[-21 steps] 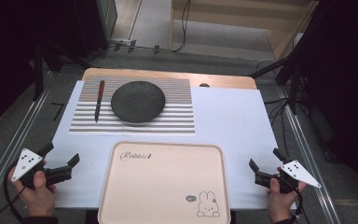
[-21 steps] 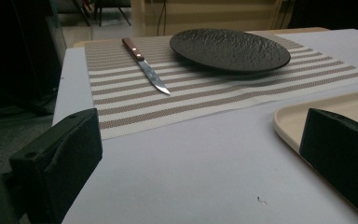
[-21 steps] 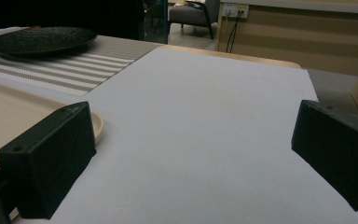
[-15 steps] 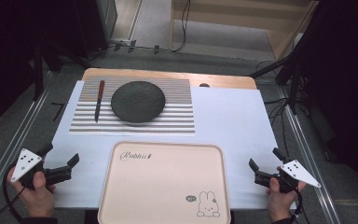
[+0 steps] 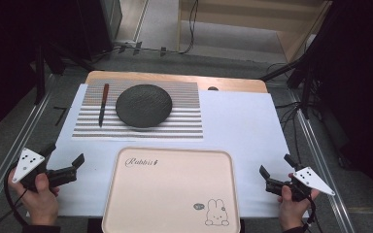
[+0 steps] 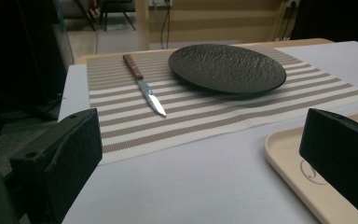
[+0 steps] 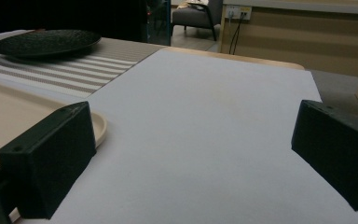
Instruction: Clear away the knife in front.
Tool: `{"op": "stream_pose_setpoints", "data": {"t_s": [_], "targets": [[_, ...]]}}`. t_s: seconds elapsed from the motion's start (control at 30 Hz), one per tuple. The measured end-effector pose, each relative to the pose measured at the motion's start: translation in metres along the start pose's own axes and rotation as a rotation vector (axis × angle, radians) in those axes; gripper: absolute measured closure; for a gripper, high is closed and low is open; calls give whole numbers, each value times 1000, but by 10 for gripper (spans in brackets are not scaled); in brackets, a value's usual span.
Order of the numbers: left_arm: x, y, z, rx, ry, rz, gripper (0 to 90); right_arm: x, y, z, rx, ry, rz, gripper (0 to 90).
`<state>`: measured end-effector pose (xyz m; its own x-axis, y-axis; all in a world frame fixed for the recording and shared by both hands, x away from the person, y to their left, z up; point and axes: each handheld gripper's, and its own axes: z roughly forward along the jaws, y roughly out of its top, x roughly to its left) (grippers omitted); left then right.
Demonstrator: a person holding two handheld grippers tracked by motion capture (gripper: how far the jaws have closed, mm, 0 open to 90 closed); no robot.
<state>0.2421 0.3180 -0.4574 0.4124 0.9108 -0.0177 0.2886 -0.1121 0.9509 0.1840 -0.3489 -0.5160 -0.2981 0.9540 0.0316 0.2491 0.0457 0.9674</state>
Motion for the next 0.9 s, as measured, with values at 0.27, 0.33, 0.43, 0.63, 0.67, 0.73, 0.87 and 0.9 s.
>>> {"op": "stream_pose_setpoints", "data": {"t_s": [0.27, 0.33, 0.43, 0.63, 0.67, 0.73, 0.87, 0.9], "targets": [[-1, 13, 5, 6, -10, 11, 0, 0, 0, -1, -2, 4, 0, 0], [-3, 17, 7, 10, -6, 14, 0, 0, 0, -1, -4, -1, -1, 0], [-3, 22, 10, 10, -10, 26, 0, 1, 0, -1, -2, 1, 0, 0], [-5, 33, 19, 9, 12, 23, 30, 1, 0, -1, -2, -1, 3, 0], [-5, 35, 20, 9, 12, 20, 30, 1, 0, -1, -1, 0, 0, 0], [-5, 38, 23, 11, 8, 26, 30, 1, 0, -1, -3, 1, 3, 0], [-5, 44, 29, 20, -1, 35, 30, 0, 0, -1, -6, -1, 3, 0], [-5, 45, 31, 21, 0, 35, 30, 0, 0, -1, -7, 0, 3, 0]]}}
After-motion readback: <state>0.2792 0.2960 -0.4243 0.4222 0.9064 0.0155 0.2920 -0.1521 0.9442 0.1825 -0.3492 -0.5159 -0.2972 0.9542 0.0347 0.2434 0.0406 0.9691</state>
